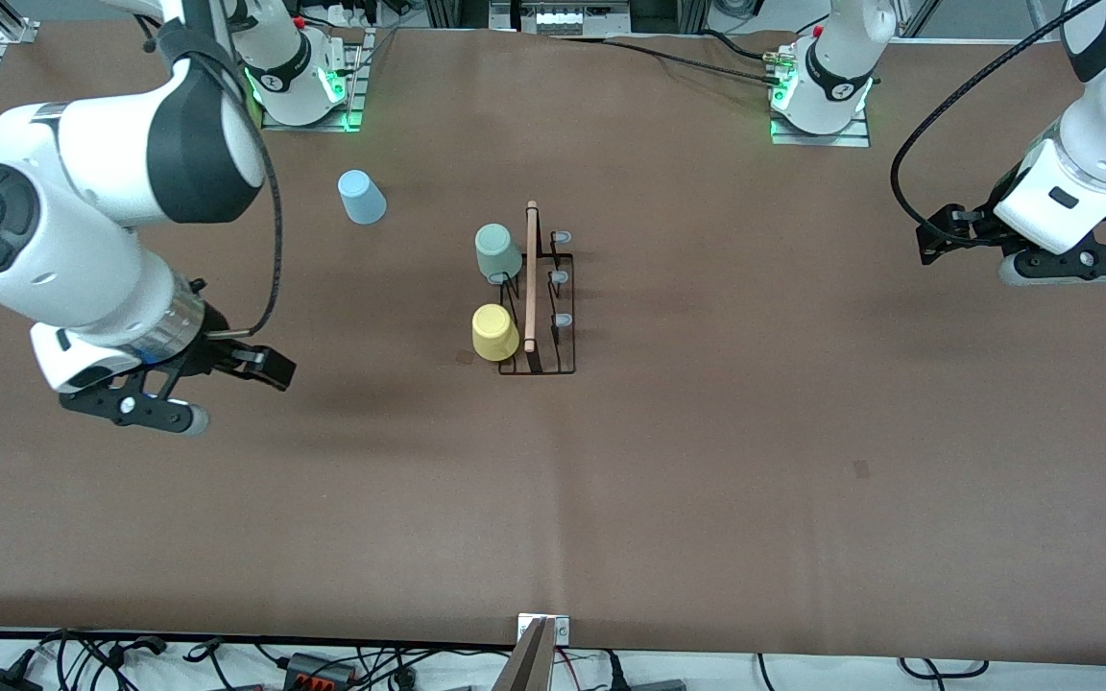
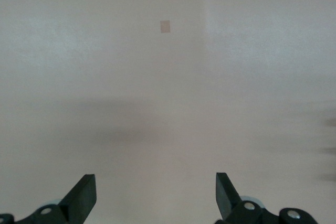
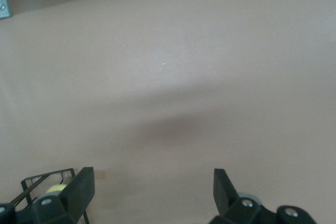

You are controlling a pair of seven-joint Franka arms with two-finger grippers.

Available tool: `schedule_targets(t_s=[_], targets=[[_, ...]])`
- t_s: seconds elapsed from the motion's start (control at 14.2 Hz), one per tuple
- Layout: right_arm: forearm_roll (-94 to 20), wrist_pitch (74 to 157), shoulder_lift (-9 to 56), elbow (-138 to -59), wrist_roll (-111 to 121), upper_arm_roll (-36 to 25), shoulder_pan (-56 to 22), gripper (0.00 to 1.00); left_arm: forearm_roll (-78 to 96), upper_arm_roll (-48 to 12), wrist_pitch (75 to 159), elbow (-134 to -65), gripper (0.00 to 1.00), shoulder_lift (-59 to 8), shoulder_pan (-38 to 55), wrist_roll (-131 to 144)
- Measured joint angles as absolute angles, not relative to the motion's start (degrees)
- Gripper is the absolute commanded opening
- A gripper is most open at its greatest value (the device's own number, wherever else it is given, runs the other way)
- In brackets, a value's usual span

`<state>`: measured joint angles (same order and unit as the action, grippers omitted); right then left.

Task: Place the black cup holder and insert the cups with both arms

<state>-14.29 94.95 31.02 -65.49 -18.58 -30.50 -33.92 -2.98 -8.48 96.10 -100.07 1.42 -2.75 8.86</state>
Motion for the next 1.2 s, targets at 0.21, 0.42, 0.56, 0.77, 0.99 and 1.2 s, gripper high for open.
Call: schedule_targets(t_s=[0.21,0.42,0.56,0.77,0.99,1.2], targets=[[-10.22,94.9,28.26,-65.5,-15.54,-22.71,-24.89,1.0,-2.98,-8.48,96.09,-100.06,1.0,1.42,-2.75,8.86],[-7.27,94.36,24.64,-66.03,-10.28,-13.17,-13.26,1.0,-2.98,-8.48,96.09,-100.07,1.0,1.42,-2.75,8.86],[-7.14,93.98,21.7,-68.55,-5.88,-9.44,-6.53,1.0,-2.98,-8.47,96.06,-100.06,1.0,1.42,-2.75,8.86],[-6.26,93.77,17.14,-73.77,-2.3,-6.74,-1.47,1.0,-2.98,-8.47,96.04,-100.06,1.0,1.42,-2.75,8.86],[-2.71,94.03,14.76,-77.42,-0.8,-5.53,-1.56,1.0,-2.98,-8.47,96.03,-100.06,1.0,1.42,-2.75,8.86],[-2.31,94.46,12.89,-81.09,0.54,-5.26,-1.59,1.0,-2.98,-8.47,96.03,-100.06,1.0,1.42,-2.74,8.15]])
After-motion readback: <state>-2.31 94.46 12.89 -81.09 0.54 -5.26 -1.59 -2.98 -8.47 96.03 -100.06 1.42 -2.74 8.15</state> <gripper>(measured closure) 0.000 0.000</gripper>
